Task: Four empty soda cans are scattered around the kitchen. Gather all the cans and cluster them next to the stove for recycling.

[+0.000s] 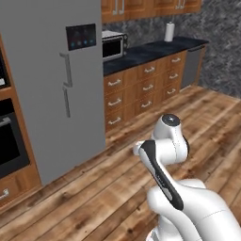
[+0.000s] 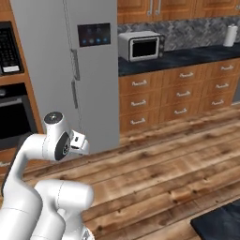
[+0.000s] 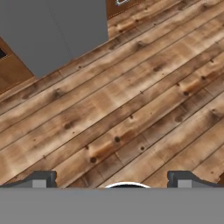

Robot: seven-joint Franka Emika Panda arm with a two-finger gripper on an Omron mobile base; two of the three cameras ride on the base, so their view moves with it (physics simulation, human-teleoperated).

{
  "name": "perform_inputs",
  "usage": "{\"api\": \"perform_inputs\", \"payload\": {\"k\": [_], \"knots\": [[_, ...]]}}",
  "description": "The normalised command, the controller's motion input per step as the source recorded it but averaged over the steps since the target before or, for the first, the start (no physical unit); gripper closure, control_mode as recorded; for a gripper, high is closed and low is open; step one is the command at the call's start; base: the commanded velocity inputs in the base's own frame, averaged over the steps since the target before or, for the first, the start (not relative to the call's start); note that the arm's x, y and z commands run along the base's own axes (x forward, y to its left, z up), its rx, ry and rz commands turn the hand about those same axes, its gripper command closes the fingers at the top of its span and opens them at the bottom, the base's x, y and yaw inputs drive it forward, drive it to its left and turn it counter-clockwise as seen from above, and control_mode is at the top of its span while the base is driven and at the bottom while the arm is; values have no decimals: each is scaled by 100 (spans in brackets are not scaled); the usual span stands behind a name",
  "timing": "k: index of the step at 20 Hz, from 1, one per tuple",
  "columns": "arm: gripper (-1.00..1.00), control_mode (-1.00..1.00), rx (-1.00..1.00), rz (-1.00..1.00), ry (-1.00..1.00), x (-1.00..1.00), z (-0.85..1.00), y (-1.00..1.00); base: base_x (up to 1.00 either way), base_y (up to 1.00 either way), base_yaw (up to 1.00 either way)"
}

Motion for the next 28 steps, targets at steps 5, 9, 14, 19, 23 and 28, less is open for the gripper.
{"api": "perform_inputs", "payload": {"k": [5,9,14,19,23,28], "knots": [[-100,100,0,0,0,0,0,0,59,-8,0],[-100,100,0,0,0,0,0,0,51,-6,-10],[-100,100,0,0,0,0,0,0,44,-3,-22],[-100,100,0,0,0,0,0,0,42,0,-27],[-100,100,0,0,0,0,0,0,44,0,-23],[-100,100,0,0,0,0,0,0,45,0,-20]]}}
